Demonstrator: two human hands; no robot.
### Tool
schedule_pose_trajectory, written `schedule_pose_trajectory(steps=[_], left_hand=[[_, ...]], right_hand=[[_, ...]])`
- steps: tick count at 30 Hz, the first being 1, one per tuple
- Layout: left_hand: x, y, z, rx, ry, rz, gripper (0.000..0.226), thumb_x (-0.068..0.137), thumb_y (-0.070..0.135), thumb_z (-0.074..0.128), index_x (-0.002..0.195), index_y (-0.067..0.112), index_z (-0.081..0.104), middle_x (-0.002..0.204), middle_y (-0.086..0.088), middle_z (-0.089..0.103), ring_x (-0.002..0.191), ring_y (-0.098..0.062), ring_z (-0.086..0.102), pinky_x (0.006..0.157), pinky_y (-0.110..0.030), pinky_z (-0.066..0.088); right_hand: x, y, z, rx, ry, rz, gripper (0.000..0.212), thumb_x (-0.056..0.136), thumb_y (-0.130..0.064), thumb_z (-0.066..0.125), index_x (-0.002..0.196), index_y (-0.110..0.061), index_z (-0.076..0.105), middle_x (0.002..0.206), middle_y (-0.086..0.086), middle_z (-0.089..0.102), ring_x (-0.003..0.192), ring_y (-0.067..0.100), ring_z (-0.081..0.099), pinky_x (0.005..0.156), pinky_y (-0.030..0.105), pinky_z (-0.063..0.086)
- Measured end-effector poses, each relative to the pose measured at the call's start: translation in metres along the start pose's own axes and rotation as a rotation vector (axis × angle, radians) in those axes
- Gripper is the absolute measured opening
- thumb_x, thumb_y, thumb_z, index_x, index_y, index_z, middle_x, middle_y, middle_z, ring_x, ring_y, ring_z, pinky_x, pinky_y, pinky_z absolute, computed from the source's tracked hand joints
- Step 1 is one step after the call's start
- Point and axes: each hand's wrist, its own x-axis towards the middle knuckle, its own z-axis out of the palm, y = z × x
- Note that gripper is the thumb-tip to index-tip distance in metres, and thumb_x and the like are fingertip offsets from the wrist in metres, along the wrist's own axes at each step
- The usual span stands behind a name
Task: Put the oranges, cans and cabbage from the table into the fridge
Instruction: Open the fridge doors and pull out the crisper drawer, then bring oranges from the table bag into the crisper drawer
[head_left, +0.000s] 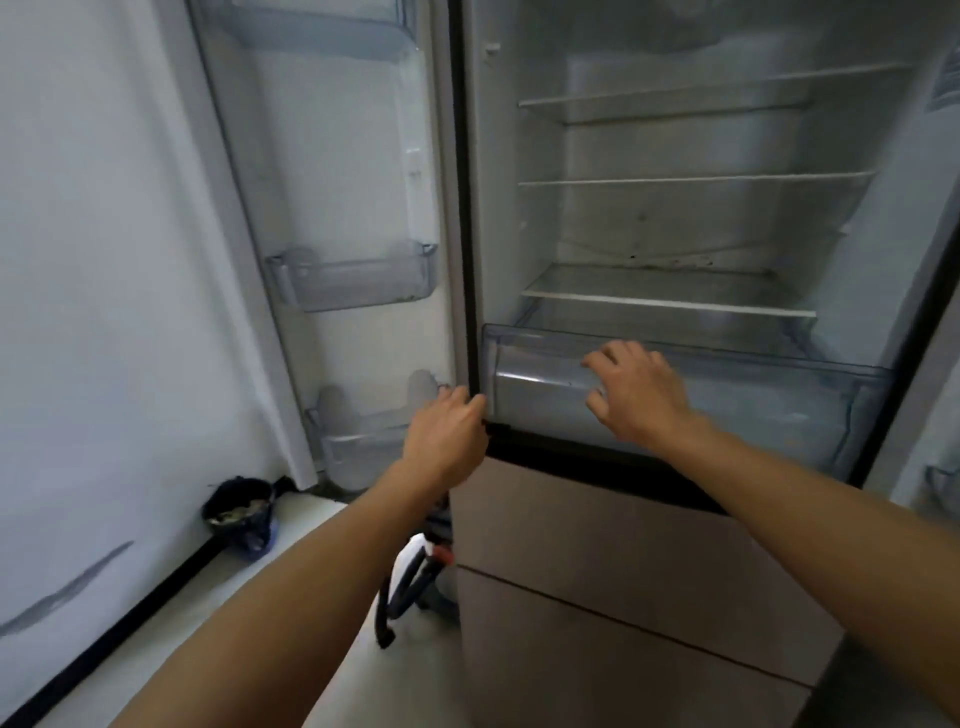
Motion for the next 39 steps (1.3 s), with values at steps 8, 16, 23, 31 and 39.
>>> schedule_pose_trajectory(steps=[8, 16, 23, 31, 39], left_hand=[[-0.199, -0.128, -0.06, 0.156, -0.099, -0.324, 0.02, 0.093, 0.025, 0.046, 0.105, 0.014, 0.058, 0.108, -0.007, 0.06, 0.098, -0.031, 0.058, 0.074, -0.041, 0.048], [-0.466, -0.239, -0.166, 0.302, -0.161, -0.771, 0.024, 0.094, 0.026, 0.047, 0.11, 0.015, 0.059, 0.108, -0.004, 0.06, 0.097, -0.026, 0.06, 0.078, -0.039, 0.051], [-0.685, -0.297, -0.26, 0.391, -0.253, -1.042, 0.014, 0.095, 0.024, 0.045, 0.1, 0.016, 0.054, 0.094, -0.003, 0.053, 0.084, -0.021, 0.055, 0.068, -0.033, 0.044], [-0.85, -0.365, -0.317, 0.415, -0.22, -1.317, 0.012, 0.096, 0.026, 0.045, 0.1, 0.019, 0.054, 0.093, 0.001, 0.053, 0.082, -0.017, 0.054, 0.067, -0.03, 0.044], [-0.96, -0.46, -0.351, 0.388, -0.204, -1.531, 0.018, 0.096, 0.028, 0.046, 0.108, 0.02, 0.056, 0.1, 0.002, 0.054, 0.094, -0.02, 0.055, 0.075, -0.035, 0.046]], right_hand=[[-0.016, -0.223, 0.024, 0.251, -0.117, -0.342, 0.032, 0.09, -0.03, 0.05, 0.12, -0.02, 0.055, 0.119, 0.004, 0.056, 0.111, 0.025, 0.052, 0.083, 0.036, 0.045], [-0.094, -0.504, -0.024, 0.489, -0.176, -0.715, 0.036, 0.093, -0.033, 0.05, 0.128, -0.025, 0.051, 0.122, 0.0, 0.057, 0.11, 0.023, 0.054, 0.077, 0.032, 0.042], [-0.202, -0.734, -0.081, 0.629, -0.234, -0.959, 0.033, 0.093, -0.034, 0.05, 0.125, -0.023, 0.052, 0.124, 0.0, 0.058, 0.109, 0.021, 0.057, 0.087, 0.035, 0.048], [-0.259, -0.924, -0.136, 0.614, -0.254, -1.23, 0.03, 0.09, -0.026, 0.05, 0.12, -0.021, 0.052, 0.109, 0.0, 0.056, 0.099, 0.022, 0.056, 0.072, 0.032, 0.044], [-0.282, -1.11, -0.145, 0.633, -0.31, -1.4, 0.038, 0.09, -0.031, 0.054, 0.127, -0.025, 0.05, 0.123, 0.001, 0.055, 0.112, 0.024, 0.054, 0.085, 0.039, 0.048]])
